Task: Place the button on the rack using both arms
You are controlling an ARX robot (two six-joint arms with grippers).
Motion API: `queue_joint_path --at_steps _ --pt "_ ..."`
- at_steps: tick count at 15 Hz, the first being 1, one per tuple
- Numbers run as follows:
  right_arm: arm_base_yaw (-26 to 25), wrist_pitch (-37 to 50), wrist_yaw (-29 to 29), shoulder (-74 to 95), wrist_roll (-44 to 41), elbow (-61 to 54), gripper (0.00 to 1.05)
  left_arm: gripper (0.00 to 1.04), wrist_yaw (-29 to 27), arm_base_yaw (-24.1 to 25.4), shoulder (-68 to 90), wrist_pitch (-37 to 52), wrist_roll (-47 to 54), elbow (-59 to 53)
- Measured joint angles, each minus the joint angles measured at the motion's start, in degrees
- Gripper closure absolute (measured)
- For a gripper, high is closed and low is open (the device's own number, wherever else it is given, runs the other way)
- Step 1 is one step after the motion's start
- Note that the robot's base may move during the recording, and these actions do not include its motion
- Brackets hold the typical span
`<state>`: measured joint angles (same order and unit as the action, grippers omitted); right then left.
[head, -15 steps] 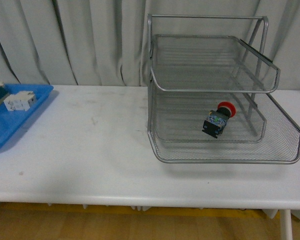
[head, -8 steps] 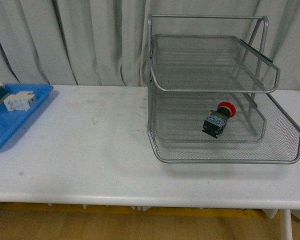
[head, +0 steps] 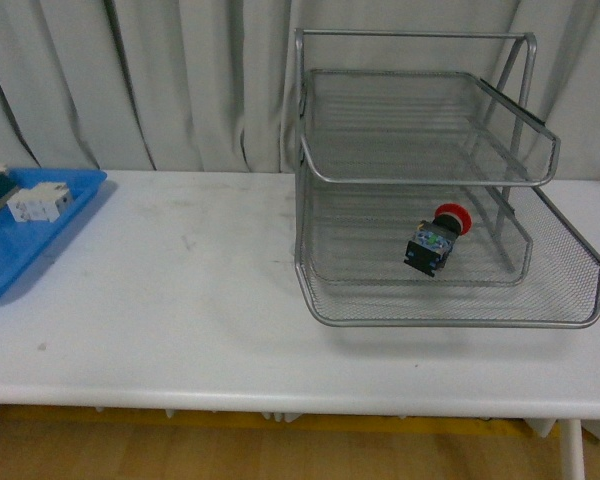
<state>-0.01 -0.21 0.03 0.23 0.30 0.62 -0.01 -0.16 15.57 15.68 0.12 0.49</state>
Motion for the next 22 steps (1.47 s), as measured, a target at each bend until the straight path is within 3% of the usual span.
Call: queue_joint_path --at_steps 5,7,12,16,17,18,22 --pt "0.00 0.00 0.00 0.00 0.00 0.00 0.06 1.03 0.00 0.00 -5.49 -5.62 0.00 0.00" --pt "0.00 -0.02 0.02 0.00 0.00 0.00 0.06 1.03 0.04 0.00 -13.33 -16.37 0.00 0.04" --pt "0.00 0.02 0.00 0.00 0.00 0.00 0.06 1.03 0.02 0.00 -15.06 -15.89 0.00 0.04" --pt "0.00 -0.22 0.02 0.09 0.02 0.02 0.06 0.53 0.00 0.00 -15.06 -15.87 -0.09 0.02" --pt "0.00 2.82 0.35 5.46 0.31 0.59 0.06 0.40 -0.02 0.00 -15.06 -15.89 -0.09 0.04" --pt "0.42 12.24 0.46 17.81 1.40 3.50 0.06 0.26 0.00 0.00 -15.06 -15.87 -0.09 0.04" --pt "3.10 25.90 1.14 34.14 3.65 9.51 0.06 0.06 0.00 0.00 -15.06 -15.87 -0.09 0.04"
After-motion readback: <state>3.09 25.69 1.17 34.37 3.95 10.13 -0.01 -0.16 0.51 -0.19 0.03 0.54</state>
